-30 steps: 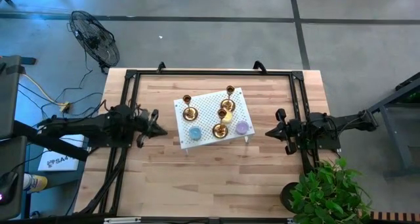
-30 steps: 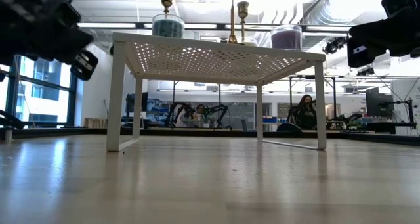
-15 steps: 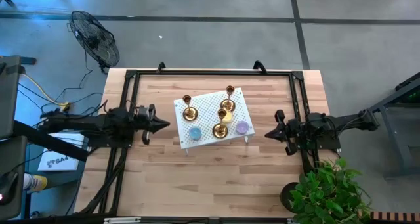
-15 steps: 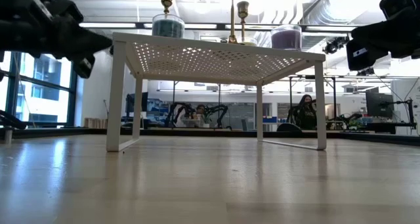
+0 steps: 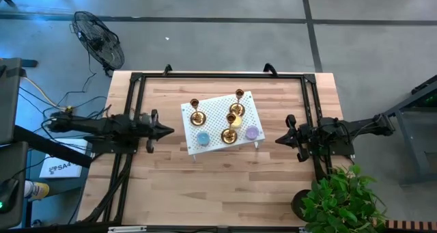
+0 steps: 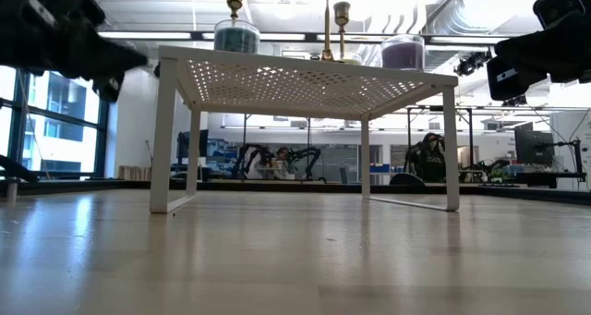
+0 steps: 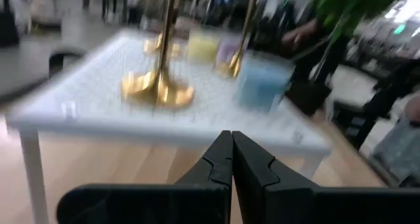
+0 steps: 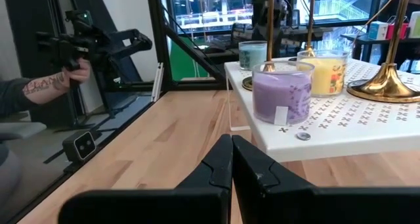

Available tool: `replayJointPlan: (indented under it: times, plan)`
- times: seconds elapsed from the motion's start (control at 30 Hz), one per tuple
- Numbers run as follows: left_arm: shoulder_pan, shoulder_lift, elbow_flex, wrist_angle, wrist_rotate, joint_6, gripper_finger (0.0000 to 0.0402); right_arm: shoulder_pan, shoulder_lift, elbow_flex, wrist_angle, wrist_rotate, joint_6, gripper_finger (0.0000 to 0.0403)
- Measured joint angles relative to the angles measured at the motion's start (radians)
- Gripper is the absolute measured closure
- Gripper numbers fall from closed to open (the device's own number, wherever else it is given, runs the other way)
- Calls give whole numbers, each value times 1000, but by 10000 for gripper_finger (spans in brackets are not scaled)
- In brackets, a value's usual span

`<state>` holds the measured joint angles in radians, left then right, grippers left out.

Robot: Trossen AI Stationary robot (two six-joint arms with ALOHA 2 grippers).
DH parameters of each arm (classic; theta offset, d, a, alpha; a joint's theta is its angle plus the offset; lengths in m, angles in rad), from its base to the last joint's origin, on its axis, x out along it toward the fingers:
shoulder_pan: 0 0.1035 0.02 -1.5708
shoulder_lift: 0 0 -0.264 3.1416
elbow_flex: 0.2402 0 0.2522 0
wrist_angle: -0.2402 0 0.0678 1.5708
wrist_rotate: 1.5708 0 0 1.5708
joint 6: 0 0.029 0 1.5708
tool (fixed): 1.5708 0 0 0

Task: Pick & Place candle stick holders
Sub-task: Return to Home Position

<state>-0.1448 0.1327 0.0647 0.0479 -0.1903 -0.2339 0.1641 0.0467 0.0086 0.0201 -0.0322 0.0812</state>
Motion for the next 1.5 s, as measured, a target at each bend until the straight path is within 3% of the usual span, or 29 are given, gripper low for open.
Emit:
replayJointPlan:
  times: [0.17, 0.4, 0.63, 1.13, 1.3, 1.5]
  plan:
    - [0, -134, 2, -58, 91, 55, 401, 0, 0, 0, 0, 7, -1, 403]
    - [0, -126, -16, -86, 34, 36, 401, 0, 10, 0, 0, 15, 7, 403]
    - [0, -85, -20, -94, 112, 63, 402, 0, 20, 0, 0, 42, 1, 403]
    - [0, -35, -21, -96, 95, 72, 402, 0, 19, 0, 5, 74, -62, 403]
    - [0, -36, -22, -94, 94, 72, 402, -1, 19, 0, 26, 161, -246, 403]
    - [0, -36, -22, -94, 94, 72, 401, -1, 19, 0, 47, 171, -203, 402]
